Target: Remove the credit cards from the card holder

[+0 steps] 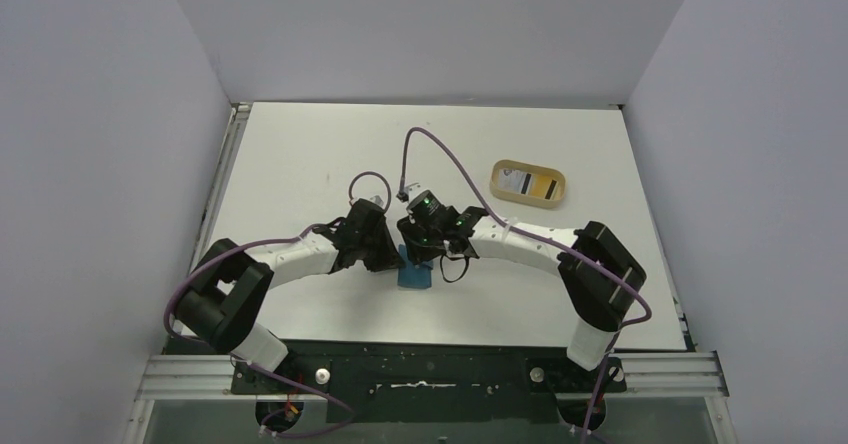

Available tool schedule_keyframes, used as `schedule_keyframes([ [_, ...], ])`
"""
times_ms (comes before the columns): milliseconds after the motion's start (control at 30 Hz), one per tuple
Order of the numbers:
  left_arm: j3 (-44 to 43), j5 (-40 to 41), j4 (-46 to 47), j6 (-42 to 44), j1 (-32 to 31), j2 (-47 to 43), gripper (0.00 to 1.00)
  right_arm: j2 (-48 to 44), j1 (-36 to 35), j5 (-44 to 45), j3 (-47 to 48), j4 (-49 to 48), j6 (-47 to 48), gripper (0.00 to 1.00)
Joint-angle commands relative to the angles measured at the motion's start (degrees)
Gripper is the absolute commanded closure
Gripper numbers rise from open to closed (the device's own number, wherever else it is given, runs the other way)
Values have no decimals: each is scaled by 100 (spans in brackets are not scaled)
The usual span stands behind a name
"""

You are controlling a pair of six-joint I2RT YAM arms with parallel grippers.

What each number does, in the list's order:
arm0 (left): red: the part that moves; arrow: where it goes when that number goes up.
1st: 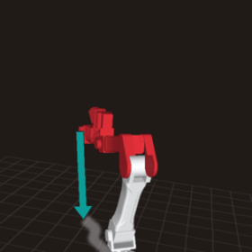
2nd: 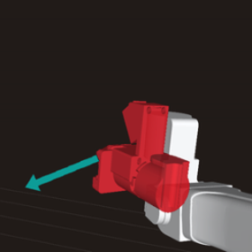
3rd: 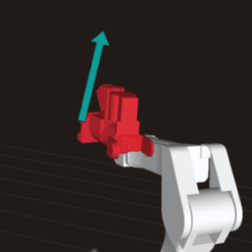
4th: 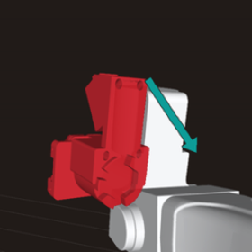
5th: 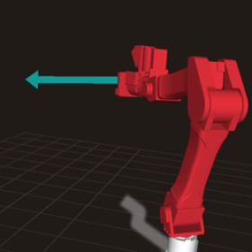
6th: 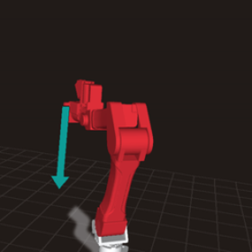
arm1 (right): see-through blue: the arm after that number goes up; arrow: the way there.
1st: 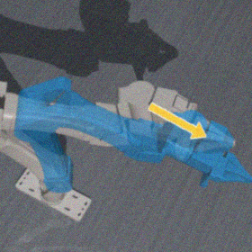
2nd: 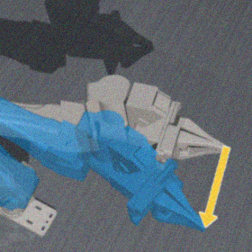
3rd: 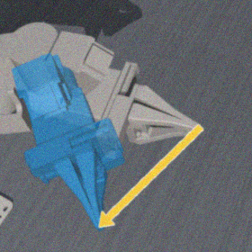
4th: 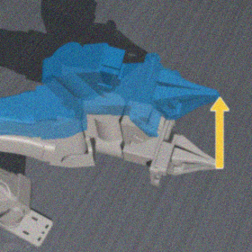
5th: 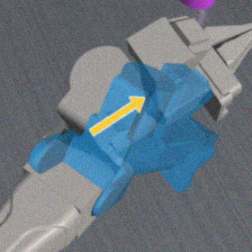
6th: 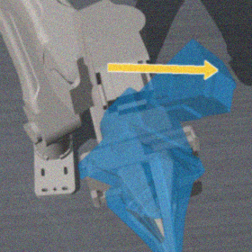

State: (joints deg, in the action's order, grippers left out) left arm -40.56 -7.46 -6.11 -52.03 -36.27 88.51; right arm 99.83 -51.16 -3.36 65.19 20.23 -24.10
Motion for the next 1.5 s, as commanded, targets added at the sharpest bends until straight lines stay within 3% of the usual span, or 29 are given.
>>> schedule_keyframes([
  [0,-181,26,-190,123,-53,-40,100,-57,-98,318,266,59,154,64],
  [333,-224,8,-209,141,-55,3,100,49,-194,728,396,384,245,66],
  [900,-328,-1,-264,176,-55,105,100,238,-281,686,494,425,352,69],
  [1467,-330,8,-312,202,-55,97,100,268,-281,705,379,349,272,90],
])
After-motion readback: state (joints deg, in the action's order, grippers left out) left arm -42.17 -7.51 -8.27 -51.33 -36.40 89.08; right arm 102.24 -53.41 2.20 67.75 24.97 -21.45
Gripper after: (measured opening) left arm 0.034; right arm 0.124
